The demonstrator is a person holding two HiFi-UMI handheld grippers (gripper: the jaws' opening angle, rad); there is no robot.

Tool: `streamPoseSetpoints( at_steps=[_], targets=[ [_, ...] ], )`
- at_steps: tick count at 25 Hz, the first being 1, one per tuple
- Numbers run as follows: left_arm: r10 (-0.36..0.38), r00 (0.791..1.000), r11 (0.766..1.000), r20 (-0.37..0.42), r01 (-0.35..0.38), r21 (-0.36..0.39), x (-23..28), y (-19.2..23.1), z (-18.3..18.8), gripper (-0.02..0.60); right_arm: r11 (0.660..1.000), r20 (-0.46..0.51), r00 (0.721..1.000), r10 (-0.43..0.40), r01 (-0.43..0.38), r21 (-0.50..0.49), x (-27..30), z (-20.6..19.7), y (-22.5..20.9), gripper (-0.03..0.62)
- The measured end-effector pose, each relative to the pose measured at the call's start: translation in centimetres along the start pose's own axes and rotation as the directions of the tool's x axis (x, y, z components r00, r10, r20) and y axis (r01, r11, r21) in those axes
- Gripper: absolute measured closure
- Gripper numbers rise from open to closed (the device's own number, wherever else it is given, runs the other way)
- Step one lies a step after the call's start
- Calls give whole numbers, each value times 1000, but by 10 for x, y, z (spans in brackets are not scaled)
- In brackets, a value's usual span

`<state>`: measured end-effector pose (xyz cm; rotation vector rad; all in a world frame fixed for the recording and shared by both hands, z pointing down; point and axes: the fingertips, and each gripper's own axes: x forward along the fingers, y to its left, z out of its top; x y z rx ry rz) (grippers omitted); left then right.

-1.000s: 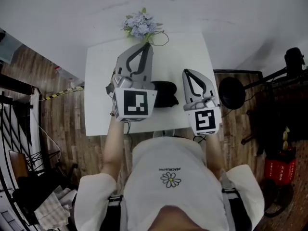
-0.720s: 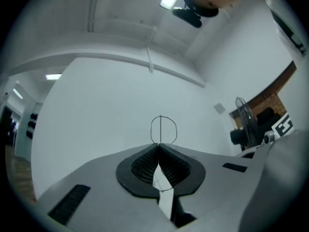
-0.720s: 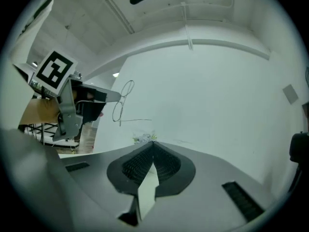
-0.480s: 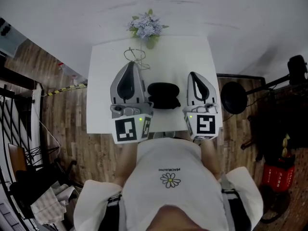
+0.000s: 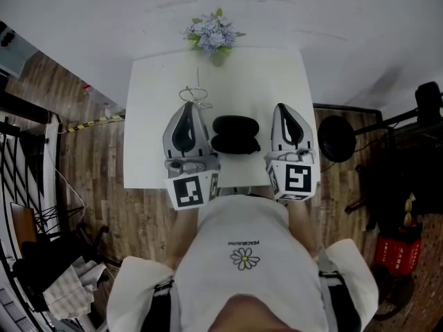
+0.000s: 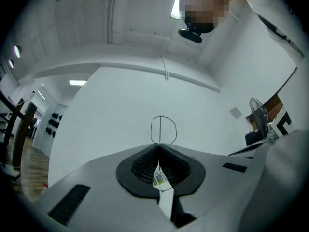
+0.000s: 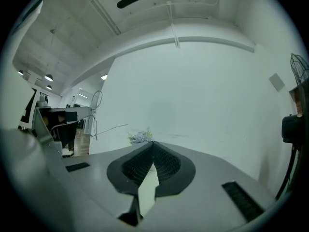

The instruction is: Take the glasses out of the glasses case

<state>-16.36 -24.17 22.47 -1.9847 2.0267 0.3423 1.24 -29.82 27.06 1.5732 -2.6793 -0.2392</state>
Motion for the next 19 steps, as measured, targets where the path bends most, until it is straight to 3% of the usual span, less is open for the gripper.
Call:
streamPoseSetpoints(
  at_steps=[19],
  targets=[
    [-31, 999, 999, 38, 32, -6, -2, 4, 9, 563, 1000, -28, 1000, -1, 2, 22, -1, -6, 4, 585]
  ],
)
